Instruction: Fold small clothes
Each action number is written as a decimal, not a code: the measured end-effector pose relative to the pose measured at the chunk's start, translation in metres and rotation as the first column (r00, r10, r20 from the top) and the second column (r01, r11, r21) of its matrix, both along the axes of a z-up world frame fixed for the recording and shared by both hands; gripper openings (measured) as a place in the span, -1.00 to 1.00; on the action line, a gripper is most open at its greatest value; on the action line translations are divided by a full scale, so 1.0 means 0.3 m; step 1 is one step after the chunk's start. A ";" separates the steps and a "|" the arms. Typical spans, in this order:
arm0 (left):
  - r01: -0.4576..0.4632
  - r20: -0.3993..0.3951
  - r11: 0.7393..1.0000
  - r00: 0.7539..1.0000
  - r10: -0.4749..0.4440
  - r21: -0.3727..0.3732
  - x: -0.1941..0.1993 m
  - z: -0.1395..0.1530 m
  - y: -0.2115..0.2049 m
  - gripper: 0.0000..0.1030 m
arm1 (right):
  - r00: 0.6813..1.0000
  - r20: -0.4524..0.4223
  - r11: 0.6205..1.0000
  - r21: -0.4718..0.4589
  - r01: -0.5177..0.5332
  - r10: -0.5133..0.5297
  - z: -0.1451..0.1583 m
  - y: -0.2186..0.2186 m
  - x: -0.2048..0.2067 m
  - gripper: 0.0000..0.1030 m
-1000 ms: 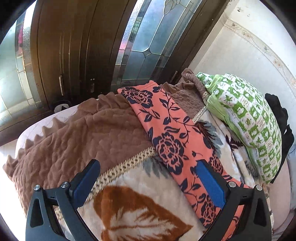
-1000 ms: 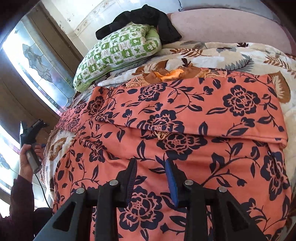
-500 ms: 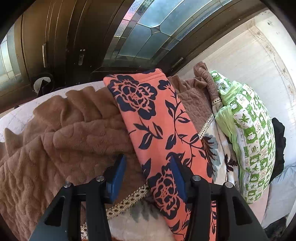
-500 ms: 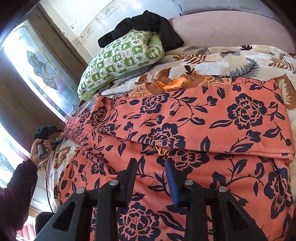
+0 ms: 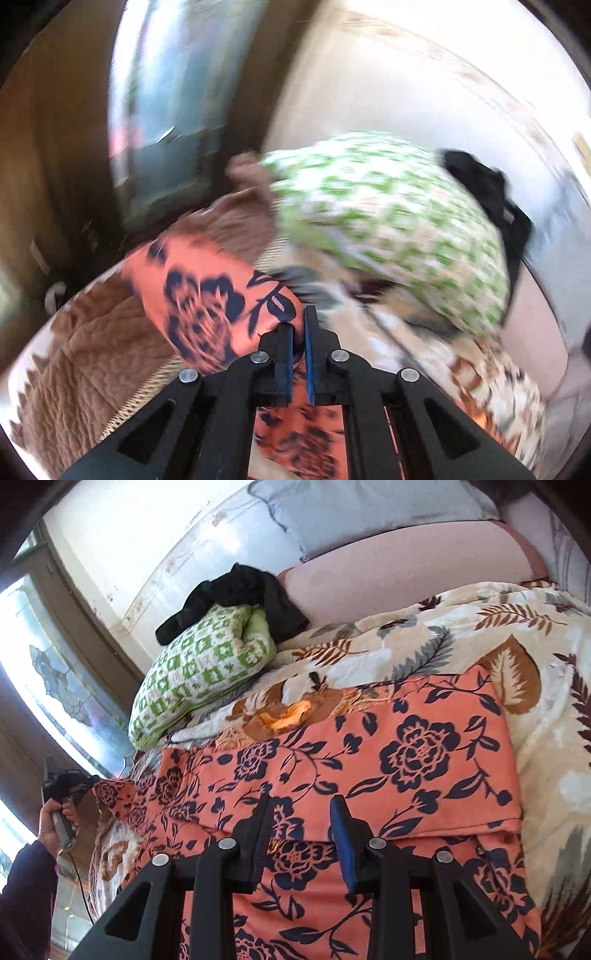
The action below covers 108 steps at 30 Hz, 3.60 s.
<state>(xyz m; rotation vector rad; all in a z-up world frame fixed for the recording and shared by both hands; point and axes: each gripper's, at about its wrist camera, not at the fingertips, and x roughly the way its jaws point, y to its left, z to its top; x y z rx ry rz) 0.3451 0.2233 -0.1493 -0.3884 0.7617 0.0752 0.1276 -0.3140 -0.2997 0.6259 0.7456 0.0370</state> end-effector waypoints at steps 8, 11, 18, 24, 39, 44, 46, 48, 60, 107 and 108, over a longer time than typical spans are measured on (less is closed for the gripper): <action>0.429 0.034 0.885 0.897 -0.441 0.179 -0.151 0.234 -0.736 -0.91 | 0.972 0.004 0.960 0.155 0.232 -0.235 0.021 -0.260 -0.076 -0.29; 0.576 -0.015 0.797 0.812 -0.583 0.182 -0.237 0.194 -1.023 -0.89 | 0.951 0.015 0.932 0.206 0.298 -0.307 0.035 -0.352 -0.112 -0.29; 0.795 -0.160 0.534 0.590 -0.791 0.288 -0.454 0.074 -1.388 0.30 | 0.926 -0.014 0.894 0.256 0.368 -0.377 0.004 -0.453 -0.149 0.52; 0.633 -0.027 0.699 0.747 -0.664 0.333 -0.413 0.130 -1.115 0.59 | 0.958 0.024 0.931 0.243 0.272 -0.287 0.046 -0.374 -0.105 0.57; 0.176 -0.203 0.907 0.974 -0.103 0.383 -0.236 -0.439 -0.638 0.59 | 0.941 -0.275 0.869 -0.396 -0.297 0.196 0.146 0.144 0.384 0.54; 0.210 -0.243 0.873 0.964 -0.110 0.440 -0.216 -0.484 -0.660 0.59 | 0.800 -0.559 0.752 -0.427 -0.503 0.218 -0.049 0.301 0.598 0.51; 0.220 -0.238 0.870 0.963 -0.122 0.441 -0.218 -0.482 -0.659 0.59 | 0.757 -0.629 0.724 -0.439 -0.532 0.175 -0.138 0.300 0.614 0.27; 0.223 -0.243 0.880 0.962 -0.127 0.419 -0.219 -0.478 -0.648 0.59 | 0.789 -0.581 0.784 -0.388 -0.485 0.201 -0.102 0.257 0.592 -0.35; 0.154 -0.170 0.860 0.982 -0.080 0.486 -0.277 -0.437 -0.669 0.59 | 0.989 -0.121 0.991 -0.116 0.069 -0.084 0.099 -0.282 0.016 -0.82; 0.379 -0.172 0.924 0.916 -0.364 0.061 -0.926 -0.427 -0.221 -0.24 | 0.990 -0.081 0.984 0.127 0.125 -0.115 0.044 -0.233 -0.592 0.74; 0.381 -0.174 0.923 0.914 -0.366 0.061 -0.926 -0.427 -0.219 -0.17 | 0.990 -0.088 0.985 0.124 0.122 -0.112 0.043 -0.229 -0.599 0.74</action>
